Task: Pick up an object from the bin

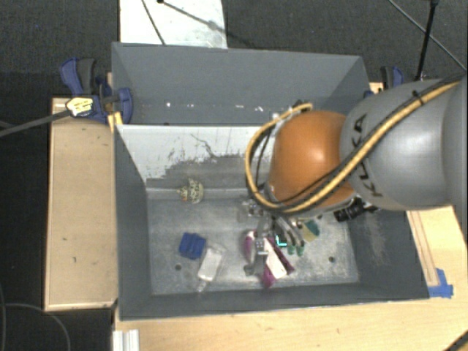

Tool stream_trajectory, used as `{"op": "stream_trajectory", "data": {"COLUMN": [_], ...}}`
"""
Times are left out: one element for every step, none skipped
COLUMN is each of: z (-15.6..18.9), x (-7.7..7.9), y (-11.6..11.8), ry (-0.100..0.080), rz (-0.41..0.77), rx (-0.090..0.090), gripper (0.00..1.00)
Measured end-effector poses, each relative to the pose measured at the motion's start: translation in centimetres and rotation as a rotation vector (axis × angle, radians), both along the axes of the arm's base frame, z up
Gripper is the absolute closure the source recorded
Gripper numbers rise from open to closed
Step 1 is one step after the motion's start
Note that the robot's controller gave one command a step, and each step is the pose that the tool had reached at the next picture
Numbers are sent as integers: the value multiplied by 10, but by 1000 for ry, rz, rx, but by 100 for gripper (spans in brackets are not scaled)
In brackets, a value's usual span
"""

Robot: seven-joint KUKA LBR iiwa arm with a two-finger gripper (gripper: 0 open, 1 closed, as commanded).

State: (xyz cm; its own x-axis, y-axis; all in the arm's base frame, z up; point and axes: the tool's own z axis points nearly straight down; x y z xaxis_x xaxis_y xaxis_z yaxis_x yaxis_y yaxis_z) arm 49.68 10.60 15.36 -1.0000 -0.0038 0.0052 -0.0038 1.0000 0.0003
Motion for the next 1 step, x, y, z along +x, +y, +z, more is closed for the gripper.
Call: {"op": "stream_trajectory", "data": {"z": [-88], "x": [6], "y": [60], "ry": [-1], "rz": [19], "rx": [1], "gripper": [0]}}
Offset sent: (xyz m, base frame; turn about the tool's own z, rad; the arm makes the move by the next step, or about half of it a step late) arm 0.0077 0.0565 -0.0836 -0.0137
